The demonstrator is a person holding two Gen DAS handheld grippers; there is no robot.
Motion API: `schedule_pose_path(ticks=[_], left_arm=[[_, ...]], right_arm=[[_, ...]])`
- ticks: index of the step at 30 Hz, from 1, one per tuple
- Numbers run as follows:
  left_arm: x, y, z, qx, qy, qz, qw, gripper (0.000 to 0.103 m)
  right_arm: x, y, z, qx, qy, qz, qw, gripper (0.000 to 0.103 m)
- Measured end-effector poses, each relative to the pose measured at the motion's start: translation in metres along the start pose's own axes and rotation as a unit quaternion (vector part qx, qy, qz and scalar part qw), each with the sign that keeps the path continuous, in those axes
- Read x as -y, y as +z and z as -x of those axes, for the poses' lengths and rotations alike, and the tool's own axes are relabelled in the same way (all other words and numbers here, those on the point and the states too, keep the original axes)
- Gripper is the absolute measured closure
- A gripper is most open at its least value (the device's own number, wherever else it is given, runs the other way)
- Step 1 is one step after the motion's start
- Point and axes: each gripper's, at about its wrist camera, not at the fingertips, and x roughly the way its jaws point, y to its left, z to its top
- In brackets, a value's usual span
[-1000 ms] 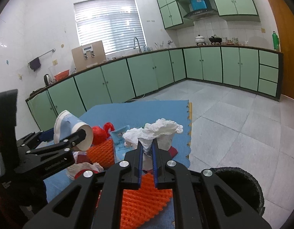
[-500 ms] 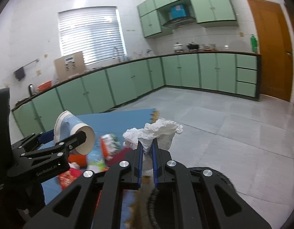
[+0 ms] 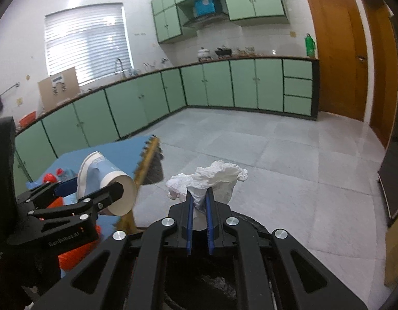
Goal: Collect trash
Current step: 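Carry cup and tissue over the bin and open both tools to drop them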
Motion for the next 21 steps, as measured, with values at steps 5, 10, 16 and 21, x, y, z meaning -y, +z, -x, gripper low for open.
schedule_pose_path(ticks=[5, 10, 16, 21], left_arm=[[0.008, -0.005, -0.029, -0.025, -0.013, -0.003, 0.9996, 0.031], [0.013, 0.002, -0.051, -0.04, -0.025, -0.009, 0.9988, 0.027], [0.01, 0.009, -0.058, -0.041, -0.032, -0.002, 0.9987, 0.021], [0.002, 0.012, -0.043, -0.021, -0.02, 0.0, 0.9996, 0.018]], right_arm=[[0.02, -0.008, -0.018, -0.021, -0.014, -0.009, 1.0, 0.094], [0.037, -0.009, -0.035, -0.037, -0.018, -0.025, 0.999, 0.086], [0.05, -0.012, -0.04, -0.043, -0.033, -0.039, 0.998, 0.061], [0.042, -0.004, -0.029, -0.02, -0.056, -0.044, 0.997, 0.029]])
